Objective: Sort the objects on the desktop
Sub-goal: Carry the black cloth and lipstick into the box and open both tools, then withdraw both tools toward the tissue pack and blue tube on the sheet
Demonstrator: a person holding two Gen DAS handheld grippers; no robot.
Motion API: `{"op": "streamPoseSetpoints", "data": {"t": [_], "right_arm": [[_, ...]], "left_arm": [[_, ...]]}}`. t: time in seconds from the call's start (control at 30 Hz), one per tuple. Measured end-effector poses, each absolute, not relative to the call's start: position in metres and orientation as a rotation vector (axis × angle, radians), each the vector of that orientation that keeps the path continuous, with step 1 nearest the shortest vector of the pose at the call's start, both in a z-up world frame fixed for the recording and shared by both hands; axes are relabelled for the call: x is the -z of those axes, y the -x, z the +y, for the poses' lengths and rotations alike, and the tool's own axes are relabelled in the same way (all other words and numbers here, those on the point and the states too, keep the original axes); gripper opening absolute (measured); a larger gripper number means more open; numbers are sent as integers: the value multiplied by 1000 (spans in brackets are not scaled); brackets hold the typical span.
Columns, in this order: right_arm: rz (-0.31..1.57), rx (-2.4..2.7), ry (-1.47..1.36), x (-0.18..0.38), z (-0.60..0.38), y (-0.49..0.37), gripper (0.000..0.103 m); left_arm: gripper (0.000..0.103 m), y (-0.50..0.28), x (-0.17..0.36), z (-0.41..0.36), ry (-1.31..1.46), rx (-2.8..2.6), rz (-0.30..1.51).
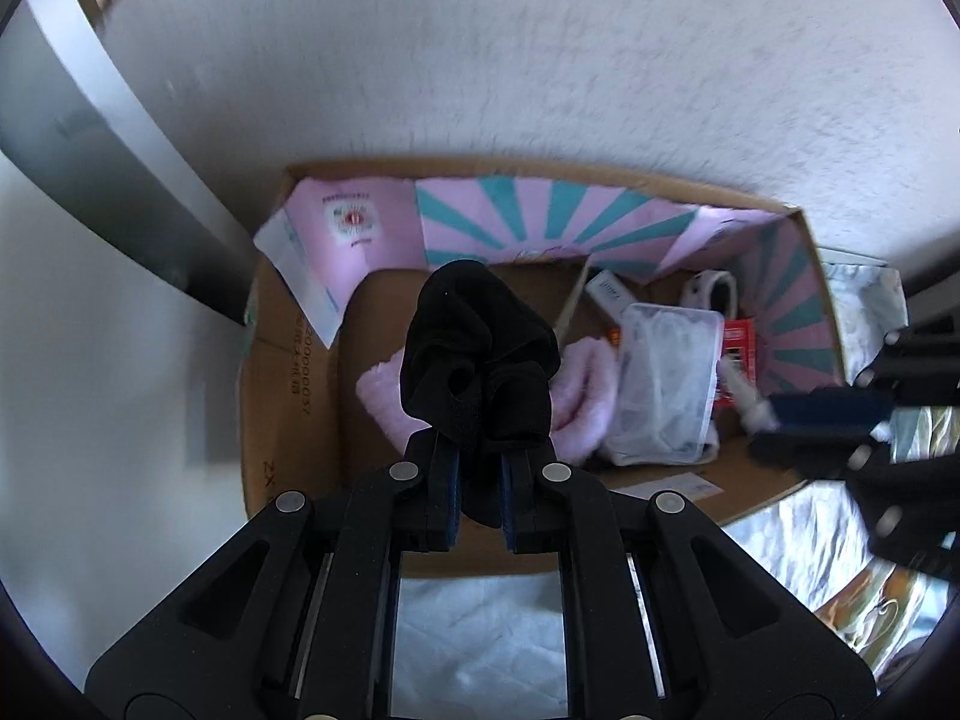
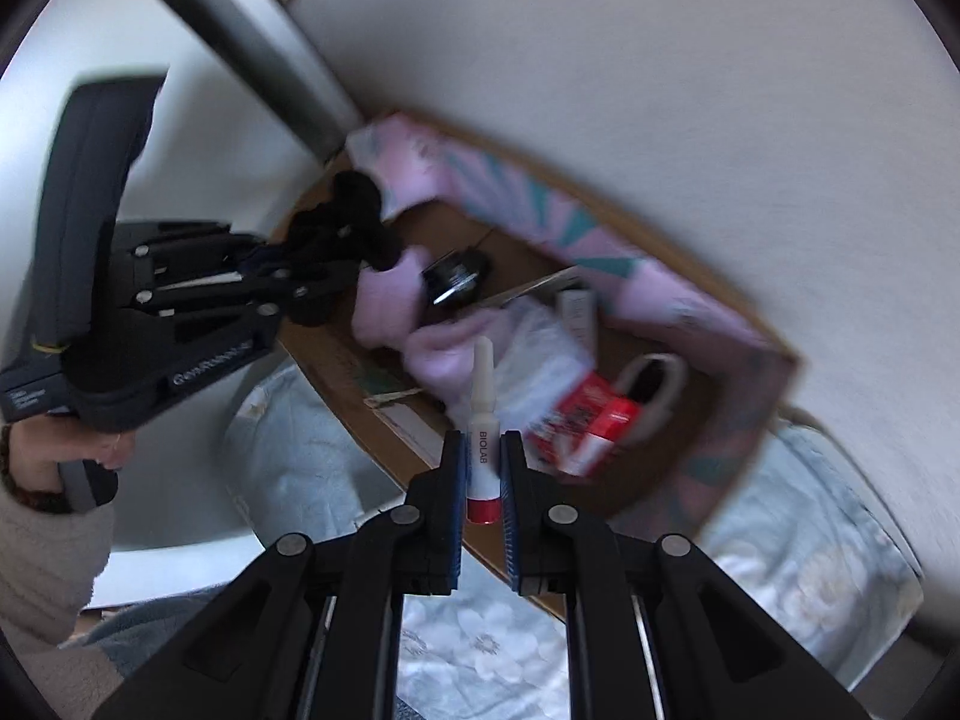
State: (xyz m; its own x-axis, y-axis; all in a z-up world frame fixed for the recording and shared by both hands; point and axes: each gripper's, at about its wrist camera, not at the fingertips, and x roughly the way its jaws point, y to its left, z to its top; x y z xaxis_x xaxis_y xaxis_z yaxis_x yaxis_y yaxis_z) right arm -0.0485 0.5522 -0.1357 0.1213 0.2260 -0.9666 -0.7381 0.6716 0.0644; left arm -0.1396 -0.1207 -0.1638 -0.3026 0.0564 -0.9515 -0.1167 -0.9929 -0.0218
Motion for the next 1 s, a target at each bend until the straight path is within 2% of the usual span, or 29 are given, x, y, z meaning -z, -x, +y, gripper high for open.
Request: {"op": "streamPoseSetpoints", "data": {"t": [0.27, 0.33, 0.4, 0.43, 0.47, 0.5, 0.53, 0.57, 0.6, 0.77, 0.87, 1.0], "right_arm": [[1311, -686, 486, 174, 578, 43, 10], [1323, -683, 485, 180, 579, 42, 10], [1336, -693, 486, 184, 581, 43, 11], [1336, -694, 483, 186, 582, 43, 13], [1330, -691, 479, 186, 581, 44, 23], [1318, -686, 471, 186, 581, 44, 43], [1309, -684, 460, 184, 579, 44, 54], [1298, -692, 440, 182, 577, 45, 70], [1296, -701, 427, 180, 576, 46, 82], [1222, -726, 400, 162, 562, 55, 86], [1159, -747, 428, 153, 558, 64, 102], [1119, -752, 455, 146, 554, 70, 102]], "left_arm": [[8, 148, 184, -125, 1817, -2407, 92], [12, 147, 188, -125, 1825, -2396, 97], [31, 147, 189, -124, 1832, -2393, 96], [56, 147, 188, -123, 1834, -2402, 91], [83, 147, 186, -123, 1835, -2414, 84], [92, 147, 184, -123, 1833, -2415, 79], [100, 148, 182, -125, 1828, -2416, 71], [103, 147, 179, -124, 1824, -2411, 74], [103, 146, 174, -124, 1802, -2414, 79], [103, 143, 149, -118, 1684, -2438, 63], [103, 139, 140, -115, 1655, -2454, 77], [103, 132, 128, -113, 1607, -2456, 77]]}}
